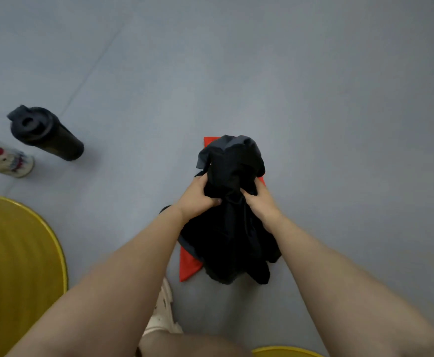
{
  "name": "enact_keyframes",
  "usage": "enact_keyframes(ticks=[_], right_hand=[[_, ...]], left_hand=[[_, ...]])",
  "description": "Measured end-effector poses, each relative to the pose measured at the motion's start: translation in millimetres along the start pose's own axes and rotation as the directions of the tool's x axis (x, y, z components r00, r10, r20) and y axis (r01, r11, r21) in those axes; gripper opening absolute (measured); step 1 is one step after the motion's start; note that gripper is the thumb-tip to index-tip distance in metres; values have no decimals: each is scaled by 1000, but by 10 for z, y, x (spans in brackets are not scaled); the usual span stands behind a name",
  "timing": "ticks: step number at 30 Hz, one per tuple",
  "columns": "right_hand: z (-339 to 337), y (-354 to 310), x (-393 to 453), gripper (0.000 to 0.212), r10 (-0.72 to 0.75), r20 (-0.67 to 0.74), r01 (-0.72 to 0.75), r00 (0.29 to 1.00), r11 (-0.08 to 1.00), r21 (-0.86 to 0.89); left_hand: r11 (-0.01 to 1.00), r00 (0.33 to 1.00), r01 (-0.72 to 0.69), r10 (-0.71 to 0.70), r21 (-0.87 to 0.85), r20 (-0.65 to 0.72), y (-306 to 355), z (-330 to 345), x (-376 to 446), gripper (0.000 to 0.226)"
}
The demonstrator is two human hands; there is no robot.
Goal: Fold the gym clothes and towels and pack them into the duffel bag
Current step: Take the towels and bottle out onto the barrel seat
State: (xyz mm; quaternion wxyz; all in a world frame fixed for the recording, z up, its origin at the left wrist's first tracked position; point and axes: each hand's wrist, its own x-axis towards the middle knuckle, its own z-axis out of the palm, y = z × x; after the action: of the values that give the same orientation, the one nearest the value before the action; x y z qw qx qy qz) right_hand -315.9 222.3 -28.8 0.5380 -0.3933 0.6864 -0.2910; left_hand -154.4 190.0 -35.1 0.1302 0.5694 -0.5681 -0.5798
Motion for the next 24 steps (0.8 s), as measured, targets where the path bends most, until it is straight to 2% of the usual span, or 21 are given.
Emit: enact_keyframes(ticks=[7, 11, 16, 19, 24], right_hand=[[131, -1010, -279, 20, -171, 54, 173, 984, 984, -35], [255, -1545, -548, 17, -261, 94, 266, 961, 963, -47], [517, -2132, -903, 19, -386, 145, 396, 911, 917, -48], [720, -2437, -1122, 35, -428, 173, 439, 887, 898, -32], [1072, -2884, -1543, 39, -514, 243, 534, 822, 845, -18]], left_hand=[[992, 986, -108, 98, -69, -137, 618, -675, -582, 60], [984, 964, -171, 158, -45, -215, 913, -1046, -1018, 55], [975, 923, -219, 200, -22, -329, 1189, -1524, -1623, 58], [970, 893, -241, 210, -29, -398, 1284, -1771, -2030, 63], [962, 819, -270, 245, 29, -519, 1400, -2104, -2723, 54]])
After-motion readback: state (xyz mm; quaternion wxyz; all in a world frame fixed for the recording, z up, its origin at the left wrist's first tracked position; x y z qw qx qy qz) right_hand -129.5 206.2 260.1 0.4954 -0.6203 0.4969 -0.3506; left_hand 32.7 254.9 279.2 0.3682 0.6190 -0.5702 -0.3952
